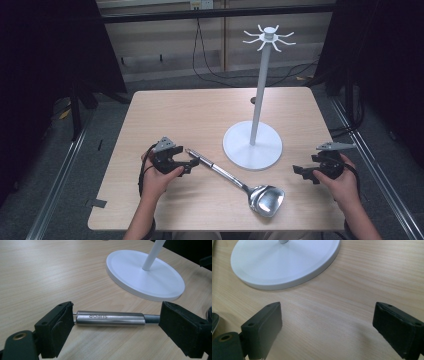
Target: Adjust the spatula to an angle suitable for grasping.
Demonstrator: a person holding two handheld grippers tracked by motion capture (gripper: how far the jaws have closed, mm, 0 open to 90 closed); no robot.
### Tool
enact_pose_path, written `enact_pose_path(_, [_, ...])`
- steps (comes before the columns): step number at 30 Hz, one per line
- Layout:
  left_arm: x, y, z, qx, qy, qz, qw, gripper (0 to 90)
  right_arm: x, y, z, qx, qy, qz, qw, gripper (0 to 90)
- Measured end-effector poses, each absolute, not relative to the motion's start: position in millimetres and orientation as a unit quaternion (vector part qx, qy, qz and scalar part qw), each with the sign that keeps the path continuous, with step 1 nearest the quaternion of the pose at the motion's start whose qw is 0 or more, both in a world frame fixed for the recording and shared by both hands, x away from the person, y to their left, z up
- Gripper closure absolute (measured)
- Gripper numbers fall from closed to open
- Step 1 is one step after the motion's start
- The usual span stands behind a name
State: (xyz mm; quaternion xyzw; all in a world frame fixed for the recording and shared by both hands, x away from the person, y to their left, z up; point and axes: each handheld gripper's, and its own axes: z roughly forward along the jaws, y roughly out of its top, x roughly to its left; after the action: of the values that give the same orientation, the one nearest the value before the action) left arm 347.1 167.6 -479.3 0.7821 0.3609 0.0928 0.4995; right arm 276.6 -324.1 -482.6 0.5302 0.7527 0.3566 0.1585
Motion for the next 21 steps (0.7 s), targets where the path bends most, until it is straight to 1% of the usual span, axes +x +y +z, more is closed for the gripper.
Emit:
enact_pose_path(8, [346.6,165.9,-479.3,0.783,0.36,0.094,0.499,12.5,276.9,-312.5,-478.9,0.512,0.768,0.355,0.15,7.9])
enact_pose_path(18, [345.5,165.5,-479.8,0.781,0.362,0.092,0.5,12.4,281.3,-275.6,-470.4,0.477,0.798,0.342,0.135,7.9])
enact_pose_path(21, [345.5,165.7,-479.8,0.781,0.364,0.093,0.5,12.4,282.6,-269.0,-466.9,0.468,0.804,0.34,0.136,7.9])
